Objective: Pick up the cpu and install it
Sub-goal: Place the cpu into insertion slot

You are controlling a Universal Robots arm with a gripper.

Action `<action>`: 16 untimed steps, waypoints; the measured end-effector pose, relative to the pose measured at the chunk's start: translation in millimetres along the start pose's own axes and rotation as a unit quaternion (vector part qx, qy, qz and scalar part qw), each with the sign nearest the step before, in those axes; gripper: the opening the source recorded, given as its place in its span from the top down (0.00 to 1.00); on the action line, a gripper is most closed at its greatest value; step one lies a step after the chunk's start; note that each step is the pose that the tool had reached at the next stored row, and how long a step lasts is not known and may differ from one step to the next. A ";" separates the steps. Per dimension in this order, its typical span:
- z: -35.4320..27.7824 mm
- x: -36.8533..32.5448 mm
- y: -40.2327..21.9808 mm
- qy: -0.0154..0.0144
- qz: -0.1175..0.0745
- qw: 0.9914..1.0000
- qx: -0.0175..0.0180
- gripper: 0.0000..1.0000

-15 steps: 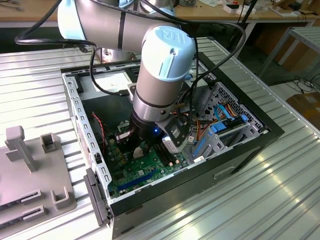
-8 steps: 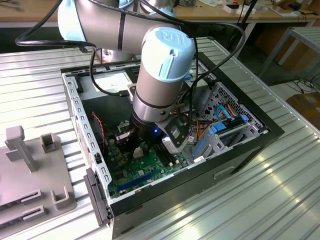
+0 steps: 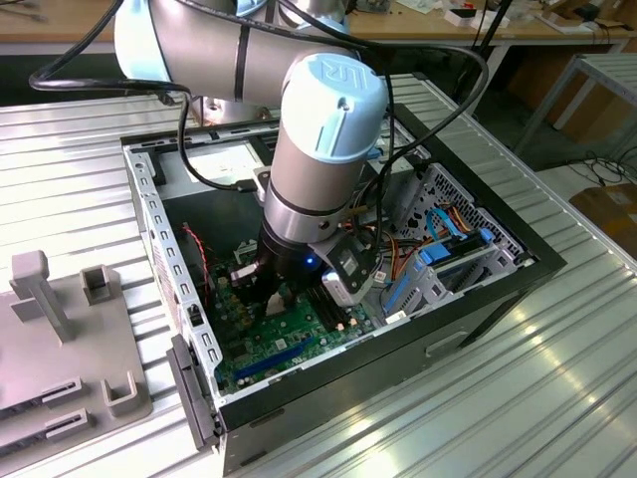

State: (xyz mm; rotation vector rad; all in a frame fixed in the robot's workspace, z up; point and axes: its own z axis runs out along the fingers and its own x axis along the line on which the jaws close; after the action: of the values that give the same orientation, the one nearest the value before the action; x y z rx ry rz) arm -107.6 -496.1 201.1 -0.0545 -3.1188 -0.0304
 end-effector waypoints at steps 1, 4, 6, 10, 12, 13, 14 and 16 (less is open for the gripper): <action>0.0 -0.1 0.0 0.000 0.000 1.000 0.000 0.56; 0.1 -0.2 0.0 0.000 0.000 1.000 0.000 0.56; 0.0 -0.2 0.0 0.000 0.000 1.000 0.000 0.56; -3.2 -0.1 0.1 0.000 0.000 1.000 0.000 0.56; -4.3 -0.2 0.2 0.000 0.000 1.000 0.000 0.56; -4.3 -0.2 0.1 0.000 0.000 1.000 0.000 0.56; -4.4 -0.1 0.1 0.000 0.000 1.000 0.000 0.56; -4.4 -0.1 0.1 0.000 -0.001 1.000 0.000 0.56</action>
State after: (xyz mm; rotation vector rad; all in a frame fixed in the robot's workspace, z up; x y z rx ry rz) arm -107.4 -496.1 205.5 -0.0509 -3.1190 -0.0306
